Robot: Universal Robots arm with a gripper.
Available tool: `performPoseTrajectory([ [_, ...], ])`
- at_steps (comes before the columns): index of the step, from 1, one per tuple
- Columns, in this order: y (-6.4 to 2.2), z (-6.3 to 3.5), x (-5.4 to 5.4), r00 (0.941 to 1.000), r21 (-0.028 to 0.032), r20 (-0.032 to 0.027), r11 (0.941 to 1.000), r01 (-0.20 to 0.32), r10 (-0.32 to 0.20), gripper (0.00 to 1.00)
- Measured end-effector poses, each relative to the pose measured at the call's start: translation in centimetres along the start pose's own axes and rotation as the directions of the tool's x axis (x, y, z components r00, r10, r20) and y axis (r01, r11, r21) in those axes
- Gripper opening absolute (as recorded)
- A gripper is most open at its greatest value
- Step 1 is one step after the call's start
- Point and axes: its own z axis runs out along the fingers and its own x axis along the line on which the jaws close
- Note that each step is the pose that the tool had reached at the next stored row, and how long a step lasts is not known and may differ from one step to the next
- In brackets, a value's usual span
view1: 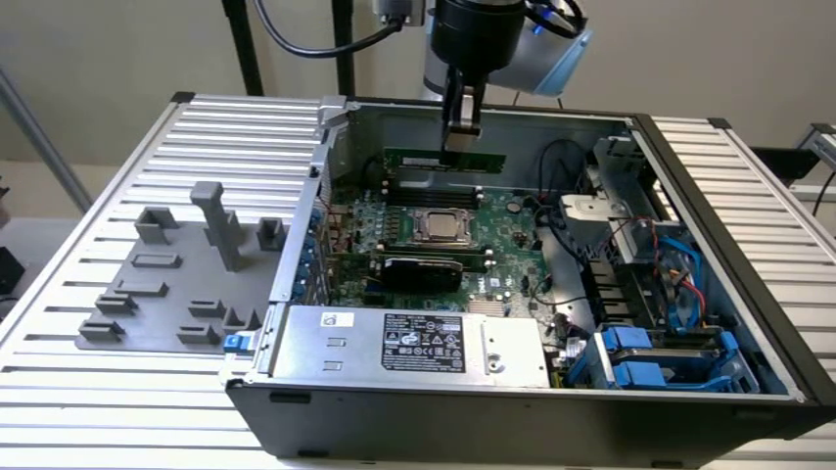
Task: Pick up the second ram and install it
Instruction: 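Insert the second ram into the second slot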
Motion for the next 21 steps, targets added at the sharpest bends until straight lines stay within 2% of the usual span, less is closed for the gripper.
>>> performPoseTrajectory([
  [14, -0.17, 2.51, 0.4, 1.0000, 0.0000, 0.0000, 1.0000, 0.000, 0.000, 0.13],
  [21, -0.55, 3.76, 0.7, 1.0000, 0.0000, 0.0000, 1.0000, 0.000, 0.000, 0.13],
])
